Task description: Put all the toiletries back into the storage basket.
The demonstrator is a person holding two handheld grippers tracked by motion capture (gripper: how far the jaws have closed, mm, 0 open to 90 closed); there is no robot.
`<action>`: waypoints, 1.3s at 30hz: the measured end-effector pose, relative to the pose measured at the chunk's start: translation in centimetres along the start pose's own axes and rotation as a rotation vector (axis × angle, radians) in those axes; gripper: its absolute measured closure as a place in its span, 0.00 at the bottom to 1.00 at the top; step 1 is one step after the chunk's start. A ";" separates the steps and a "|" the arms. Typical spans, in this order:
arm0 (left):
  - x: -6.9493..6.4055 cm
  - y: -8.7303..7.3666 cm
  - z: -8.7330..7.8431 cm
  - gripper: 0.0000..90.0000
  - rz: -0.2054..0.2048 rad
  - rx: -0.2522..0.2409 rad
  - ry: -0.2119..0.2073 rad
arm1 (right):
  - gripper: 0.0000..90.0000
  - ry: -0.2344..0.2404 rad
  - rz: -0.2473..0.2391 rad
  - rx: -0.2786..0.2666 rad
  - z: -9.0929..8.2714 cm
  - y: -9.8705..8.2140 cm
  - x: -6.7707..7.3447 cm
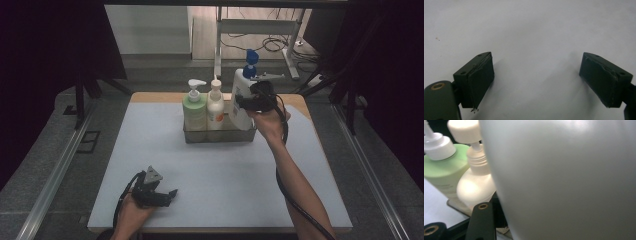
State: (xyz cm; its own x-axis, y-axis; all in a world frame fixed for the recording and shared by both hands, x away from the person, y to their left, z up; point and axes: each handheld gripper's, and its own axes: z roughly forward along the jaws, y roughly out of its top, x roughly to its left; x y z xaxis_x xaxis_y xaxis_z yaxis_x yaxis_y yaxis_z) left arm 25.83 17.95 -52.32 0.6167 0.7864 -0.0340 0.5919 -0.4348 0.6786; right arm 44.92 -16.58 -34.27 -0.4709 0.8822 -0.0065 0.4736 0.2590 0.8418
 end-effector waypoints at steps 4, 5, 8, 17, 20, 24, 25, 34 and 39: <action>0.0 0.0 0.0 0.14 -0.002 -0.001 0.000 | 0.47 -0.009 0.010 -0.003 0.8 0.2 -0.1; 0.0 0.0 0.0 0.14 0.001 0.000 0.001 | 0.47 -0.013 0.014 -0.005 1.1 0.2 -0.1; 0.0 0.0 0.0 0.14 -0.003 -0.003 -0.001 | 0.47 -0.021 0.019 -0.006 1.6 0.3 -0.1; 0.0 0.0 0.0 0.14 -0.003 -0.003 -0.001 | 0.47 -0.033 0.023 -0.005 3.5 -0.2 0.4; 0.0 0.0 0.0 0.14 -0.003 -0.003 -0.001 | 0.47 -0.037 0.022 -0.004 4.1 -0.6 0.5; 0.0 0.0 0.0 0.14 -0.006 -0.004 -0.002 | 0.47 -0.042 0.018 0.008 4.7 -1.3 0.8; 0.0 0.0 0.0 0.14 -0.004 -0.004 -0.001 | 0.47 -0.042 0.018 0.009 4.9 -1.5 0.9; 0.0 0.0 0.0 0.14 -0.003 -0.003 -0.001 | 0.46 -0.045 0.024 0.027 6.1 -3.3 1.0; 0.0 0.0 0.0 0.14 -0.004 -0.002 -0.002 | 0.46 -0.043 0.029 0.044 6.7 -4.2 1.2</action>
State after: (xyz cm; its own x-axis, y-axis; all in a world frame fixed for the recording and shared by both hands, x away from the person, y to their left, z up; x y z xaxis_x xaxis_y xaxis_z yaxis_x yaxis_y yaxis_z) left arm 25.81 17.92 -52.35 0.6150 0.7876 -0.0381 0.5933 -0.4304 0.6802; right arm 47.35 -13.95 -41.45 -0.4244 0.9055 -0.0067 0.5192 0.2494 0.8175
